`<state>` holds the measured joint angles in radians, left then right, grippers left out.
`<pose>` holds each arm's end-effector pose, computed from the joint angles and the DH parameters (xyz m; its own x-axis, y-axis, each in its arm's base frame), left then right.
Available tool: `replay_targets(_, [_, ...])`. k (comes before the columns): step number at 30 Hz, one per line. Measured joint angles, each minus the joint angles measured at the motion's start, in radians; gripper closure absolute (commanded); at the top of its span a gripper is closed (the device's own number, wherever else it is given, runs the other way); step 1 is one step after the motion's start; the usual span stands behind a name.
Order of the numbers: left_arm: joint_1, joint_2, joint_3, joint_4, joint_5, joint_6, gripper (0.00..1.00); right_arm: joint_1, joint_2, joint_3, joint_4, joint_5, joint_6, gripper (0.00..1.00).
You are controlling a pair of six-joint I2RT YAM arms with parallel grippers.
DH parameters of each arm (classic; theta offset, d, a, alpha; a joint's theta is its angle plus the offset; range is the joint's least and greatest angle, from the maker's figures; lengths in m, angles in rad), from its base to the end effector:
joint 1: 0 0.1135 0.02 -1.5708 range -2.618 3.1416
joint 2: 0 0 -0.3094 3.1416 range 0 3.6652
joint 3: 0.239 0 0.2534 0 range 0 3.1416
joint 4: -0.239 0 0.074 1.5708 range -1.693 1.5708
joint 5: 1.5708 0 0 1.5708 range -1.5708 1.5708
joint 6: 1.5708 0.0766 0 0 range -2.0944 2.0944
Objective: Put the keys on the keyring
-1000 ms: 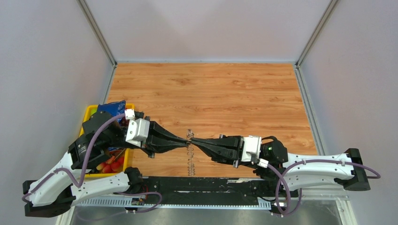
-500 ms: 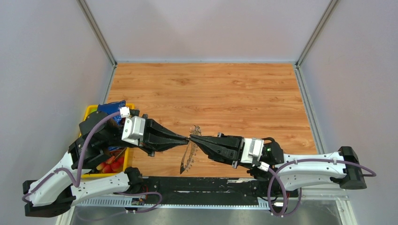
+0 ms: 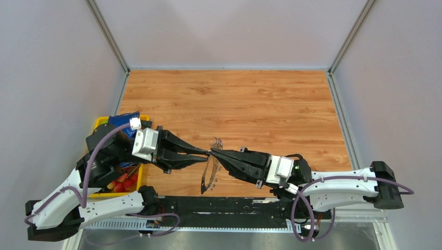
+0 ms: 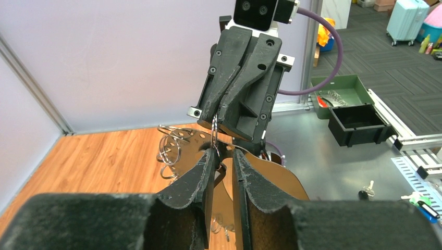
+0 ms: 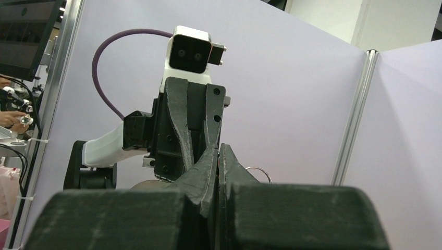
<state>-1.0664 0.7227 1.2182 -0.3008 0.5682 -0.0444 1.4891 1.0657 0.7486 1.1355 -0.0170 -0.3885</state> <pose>0.0180 -0.1179 0.5148 0.0493 -0.1668 -0.9848 0.9962 -0.0623 0.0605 0.0171 0.2252 0.4744 0.4330 0.6469 -0.6278 -0.9006 0.3404 -0.2703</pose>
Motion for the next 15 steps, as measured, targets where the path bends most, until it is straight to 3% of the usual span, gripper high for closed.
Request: replay_targets(15, [0.001,0.018,-0.007,0.068,0.03,-0.042,0.73,0.0,0.087,-0.005,0.197,-0.028,-0.05,1.0])
